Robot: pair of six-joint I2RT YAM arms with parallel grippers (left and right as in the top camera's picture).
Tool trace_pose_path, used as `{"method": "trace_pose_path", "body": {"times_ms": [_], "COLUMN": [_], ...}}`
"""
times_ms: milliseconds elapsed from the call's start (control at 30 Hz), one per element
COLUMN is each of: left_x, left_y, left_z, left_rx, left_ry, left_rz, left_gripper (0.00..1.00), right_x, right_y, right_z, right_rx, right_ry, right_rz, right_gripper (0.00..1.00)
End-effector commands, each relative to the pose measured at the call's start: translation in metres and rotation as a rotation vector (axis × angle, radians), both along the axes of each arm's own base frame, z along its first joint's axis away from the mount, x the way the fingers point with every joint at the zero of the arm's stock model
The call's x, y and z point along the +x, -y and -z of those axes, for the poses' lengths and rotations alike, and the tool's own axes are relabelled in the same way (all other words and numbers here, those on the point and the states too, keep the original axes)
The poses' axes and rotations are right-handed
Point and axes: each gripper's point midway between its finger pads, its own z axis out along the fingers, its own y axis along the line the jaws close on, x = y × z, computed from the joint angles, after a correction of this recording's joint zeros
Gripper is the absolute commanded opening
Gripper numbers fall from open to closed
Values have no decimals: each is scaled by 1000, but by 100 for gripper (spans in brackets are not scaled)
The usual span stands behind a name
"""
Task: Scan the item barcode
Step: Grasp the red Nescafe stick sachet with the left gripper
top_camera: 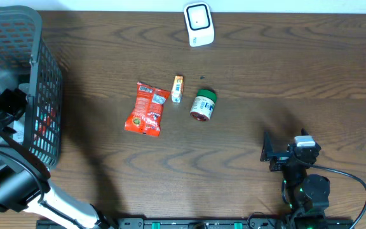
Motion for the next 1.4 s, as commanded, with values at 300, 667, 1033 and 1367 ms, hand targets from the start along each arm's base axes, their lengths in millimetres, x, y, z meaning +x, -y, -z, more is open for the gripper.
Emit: {"method": "trace_pose_path", "body": {"times_ms": [300, 667, 1033, 1367], "left_x": [15, 9, 2, -2], "left_y": [27, 32, 33, 30], "left_z": [24, 43, 52, 65], "left_rx": [54, 43, 41, 65], "left_ry": [-31, -44, -65, -72], "left_rz": [175, 175, 171, 134], "left_gripper": [86, 72, 72, 45], "right_x": [0, 0, 0, 0], "right_y": [3, 3, 3, 3], "right_z": [1, 1, 1, 1], "right_rx": [11, 11, 11, 11], "right_ry": [-4, -4, -4, -4], "right_rz": [16, 16, 16, 16], "right_gripper": [99, 99, 99, 99]}}
